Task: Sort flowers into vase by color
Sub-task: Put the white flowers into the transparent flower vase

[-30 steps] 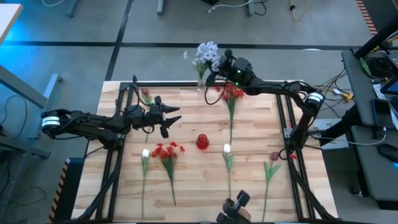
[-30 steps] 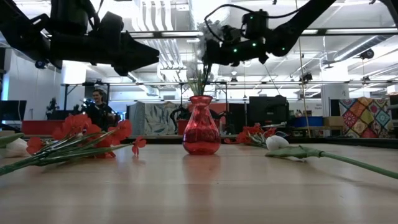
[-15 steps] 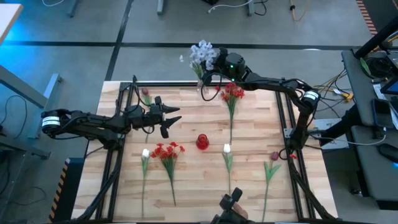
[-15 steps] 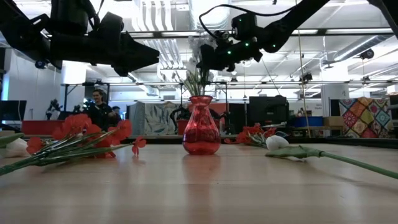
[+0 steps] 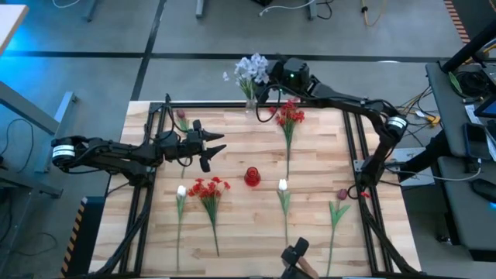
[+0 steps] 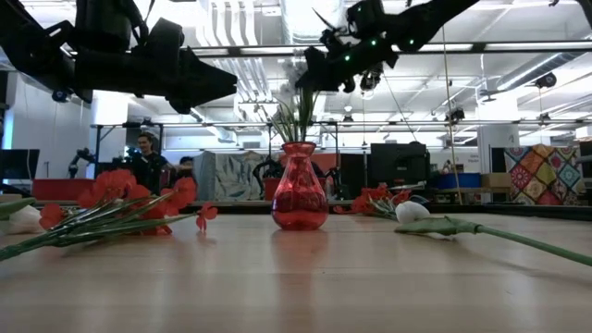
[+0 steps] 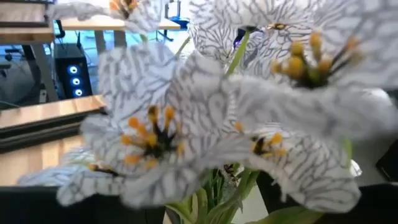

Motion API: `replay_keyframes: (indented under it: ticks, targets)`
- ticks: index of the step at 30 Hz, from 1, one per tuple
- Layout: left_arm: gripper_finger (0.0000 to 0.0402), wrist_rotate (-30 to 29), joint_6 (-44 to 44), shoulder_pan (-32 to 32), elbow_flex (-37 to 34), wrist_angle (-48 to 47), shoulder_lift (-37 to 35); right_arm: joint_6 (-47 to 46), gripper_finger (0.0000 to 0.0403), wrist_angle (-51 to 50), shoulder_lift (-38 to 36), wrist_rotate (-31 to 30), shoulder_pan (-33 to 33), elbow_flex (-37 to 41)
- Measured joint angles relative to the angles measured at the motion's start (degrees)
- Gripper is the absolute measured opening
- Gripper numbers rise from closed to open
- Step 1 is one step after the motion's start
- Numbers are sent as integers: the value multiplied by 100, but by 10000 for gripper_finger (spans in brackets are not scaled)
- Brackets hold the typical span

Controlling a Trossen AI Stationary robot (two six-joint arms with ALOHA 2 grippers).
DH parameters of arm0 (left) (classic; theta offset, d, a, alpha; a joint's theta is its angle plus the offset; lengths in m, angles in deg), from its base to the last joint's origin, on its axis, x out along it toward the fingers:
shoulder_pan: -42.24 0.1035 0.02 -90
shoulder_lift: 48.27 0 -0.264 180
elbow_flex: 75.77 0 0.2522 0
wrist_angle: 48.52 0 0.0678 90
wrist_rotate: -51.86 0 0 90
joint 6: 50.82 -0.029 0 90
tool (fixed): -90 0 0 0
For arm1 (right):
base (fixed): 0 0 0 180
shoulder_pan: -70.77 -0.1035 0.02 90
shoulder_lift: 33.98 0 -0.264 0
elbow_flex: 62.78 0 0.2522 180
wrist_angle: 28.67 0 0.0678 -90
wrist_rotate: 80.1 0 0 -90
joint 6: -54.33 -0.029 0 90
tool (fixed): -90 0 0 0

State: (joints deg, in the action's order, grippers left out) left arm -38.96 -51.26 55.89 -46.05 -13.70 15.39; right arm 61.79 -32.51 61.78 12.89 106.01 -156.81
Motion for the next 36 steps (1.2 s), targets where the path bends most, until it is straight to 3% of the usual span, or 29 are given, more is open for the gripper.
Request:
replay_keyframes:
  ticks: [11, 24, 36]
  targets:
    - [172, 0, 26, 0, -2, -4, 0, -305, 206, -494, 101, -13, -26, 4]
    - [172, -2, 32, 0, -2, -10, 0, -230, 314, -1219, -71, -304, -24, 7]
    - [168, 237, 73, 0, -2, -25, 0, 72, 327, -2028, -895, -364, -98, 9]
